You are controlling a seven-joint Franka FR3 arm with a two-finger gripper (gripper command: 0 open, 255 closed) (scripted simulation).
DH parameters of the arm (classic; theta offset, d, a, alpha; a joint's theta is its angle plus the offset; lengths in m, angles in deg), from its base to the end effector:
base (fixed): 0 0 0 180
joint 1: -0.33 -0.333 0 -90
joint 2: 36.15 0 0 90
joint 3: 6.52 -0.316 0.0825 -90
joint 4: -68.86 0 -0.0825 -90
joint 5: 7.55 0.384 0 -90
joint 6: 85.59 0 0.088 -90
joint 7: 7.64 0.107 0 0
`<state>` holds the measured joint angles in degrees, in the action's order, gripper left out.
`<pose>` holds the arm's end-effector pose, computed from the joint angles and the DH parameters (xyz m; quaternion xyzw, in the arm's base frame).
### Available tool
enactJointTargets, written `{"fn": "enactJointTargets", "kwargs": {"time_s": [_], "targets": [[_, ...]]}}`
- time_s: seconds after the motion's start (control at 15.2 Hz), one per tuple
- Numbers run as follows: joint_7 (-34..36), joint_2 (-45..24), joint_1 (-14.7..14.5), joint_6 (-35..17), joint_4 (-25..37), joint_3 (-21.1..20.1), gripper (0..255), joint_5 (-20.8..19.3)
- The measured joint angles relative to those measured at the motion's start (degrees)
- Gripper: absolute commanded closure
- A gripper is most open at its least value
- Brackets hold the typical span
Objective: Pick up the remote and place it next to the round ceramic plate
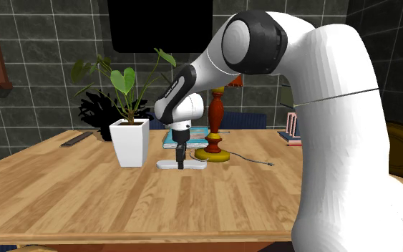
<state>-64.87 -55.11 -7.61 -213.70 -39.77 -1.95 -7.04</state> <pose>0.6230 0.0396 0.3306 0.8636 0.5041 0.0003 0.0107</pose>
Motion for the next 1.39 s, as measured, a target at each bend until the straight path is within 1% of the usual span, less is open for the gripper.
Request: {"fn": "enactJointTargets", "kwargs": {"time_s": [0.13,0.2,0.86,1.39], "targets": [[0.00,-0.01,0.00,-0.02,0.00,0.00,0,0.00],[0.00,-0.01,0.00,-0.02,0.00,0.00,255,0.00],[-0.03,-0.02,0.01,-0.05,0.03,0.02,255,-0.02],[0.00,2.42,-0.01,4.45,1.88,0.15,255,-0.21]]}}
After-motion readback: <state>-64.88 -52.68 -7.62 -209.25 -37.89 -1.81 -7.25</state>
